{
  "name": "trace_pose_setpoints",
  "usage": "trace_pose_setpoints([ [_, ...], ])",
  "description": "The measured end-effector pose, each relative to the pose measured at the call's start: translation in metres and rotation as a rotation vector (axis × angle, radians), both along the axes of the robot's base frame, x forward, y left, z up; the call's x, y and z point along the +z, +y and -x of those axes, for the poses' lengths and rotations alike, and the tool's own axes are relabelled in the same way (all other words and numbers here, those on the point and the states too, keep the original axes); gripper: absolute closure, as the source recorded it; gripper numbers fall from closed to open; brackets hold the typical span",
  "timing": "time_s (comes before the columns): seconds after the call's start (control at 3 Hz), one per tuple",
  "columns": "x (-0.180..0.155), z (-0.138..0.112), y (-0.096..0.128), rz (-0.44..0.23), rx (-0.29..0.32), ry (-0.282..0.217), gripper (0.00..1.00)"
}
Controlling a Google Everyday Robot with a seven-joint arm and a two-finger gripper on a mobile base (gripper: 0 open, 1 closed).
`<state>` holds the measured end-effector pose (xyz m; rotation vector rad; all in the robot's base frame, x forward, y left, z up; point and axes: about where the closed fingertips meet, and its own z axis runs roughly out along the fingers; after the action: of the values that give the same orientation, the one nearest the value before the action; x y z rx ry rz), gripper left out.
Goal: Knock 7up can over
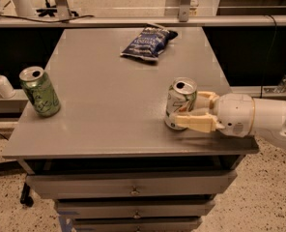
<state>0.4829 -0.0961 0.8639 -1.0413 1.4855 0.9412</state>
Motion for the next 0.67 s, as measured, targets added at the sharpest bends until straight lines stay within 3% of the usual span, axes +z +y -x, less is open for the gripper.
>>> trace_pose_setpoints([
  [0.33, 0.012, -0.013, -0.004, 0.042, 0.001, -0.029, 0.88],
  [0.67, 0.03, -0.031, -0.012, 0.156, 0.036, -0.067, 1.0],
])
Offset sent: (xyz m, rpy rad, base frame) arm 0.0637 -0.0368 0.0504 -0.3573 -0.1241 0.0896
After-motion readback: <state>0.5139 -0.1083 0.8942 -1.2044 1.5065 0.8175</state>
